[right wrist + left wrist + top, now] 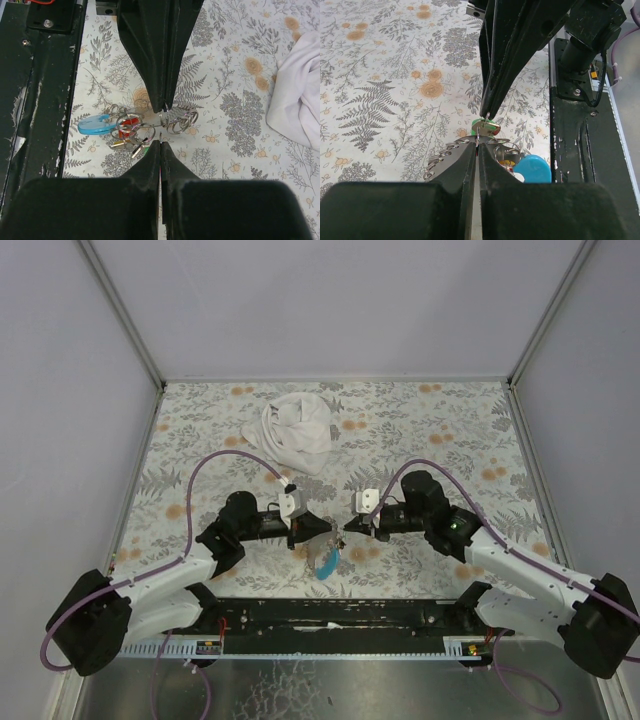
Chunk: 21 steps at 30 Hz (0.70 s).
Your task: Put the keys on the keyring
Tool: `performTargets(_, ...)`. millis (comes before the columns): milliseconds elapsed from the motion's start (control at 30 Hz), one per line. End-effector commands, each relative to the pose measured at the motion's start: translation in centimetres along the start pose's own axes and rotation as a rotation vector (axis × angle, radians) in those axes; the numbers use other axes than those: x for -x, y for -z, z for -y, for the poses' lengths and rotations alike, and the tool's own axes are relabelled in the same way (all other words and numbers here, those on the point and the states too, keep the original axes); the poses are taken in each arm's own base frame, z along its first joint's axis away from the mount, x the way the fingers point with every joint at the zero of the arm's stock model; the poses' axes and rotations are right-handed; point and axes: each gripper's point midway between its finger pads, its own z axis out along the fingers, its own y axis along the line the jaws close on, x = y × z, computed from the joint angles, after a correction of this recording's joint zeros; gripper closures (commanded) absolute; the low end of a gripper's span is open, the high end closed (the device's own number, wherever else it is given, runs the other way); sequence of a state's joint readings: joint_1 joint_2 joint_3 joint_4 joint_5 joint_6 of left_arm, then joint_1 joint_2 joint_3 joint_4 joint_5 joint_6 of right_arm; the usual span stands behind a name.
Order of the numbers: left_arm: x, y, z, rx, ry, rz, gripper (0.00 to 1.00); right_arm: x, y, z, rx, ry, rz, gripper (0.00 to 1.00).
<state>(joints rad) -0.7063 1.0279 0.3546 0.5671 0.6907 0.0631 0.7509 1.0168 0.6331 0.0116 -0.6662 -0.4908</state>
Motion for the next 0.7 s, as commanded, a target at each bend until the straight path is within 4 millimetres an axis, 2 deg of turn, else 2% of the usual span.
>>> performTargets(0, 0.67, -0.18, 0.37, -0.031, -0.036, 0.029, 1.0, 2.69, -0.1, 0.65, 0.009, 0.055, 0.063, 1.0)
performTargets(667, 0.48, -0.31, 0.47, -0.041, -0.026, 0.021, 1.0, 3.16, -0.11, 0.83, -0.009, 0.045, 0.092, 1.0)
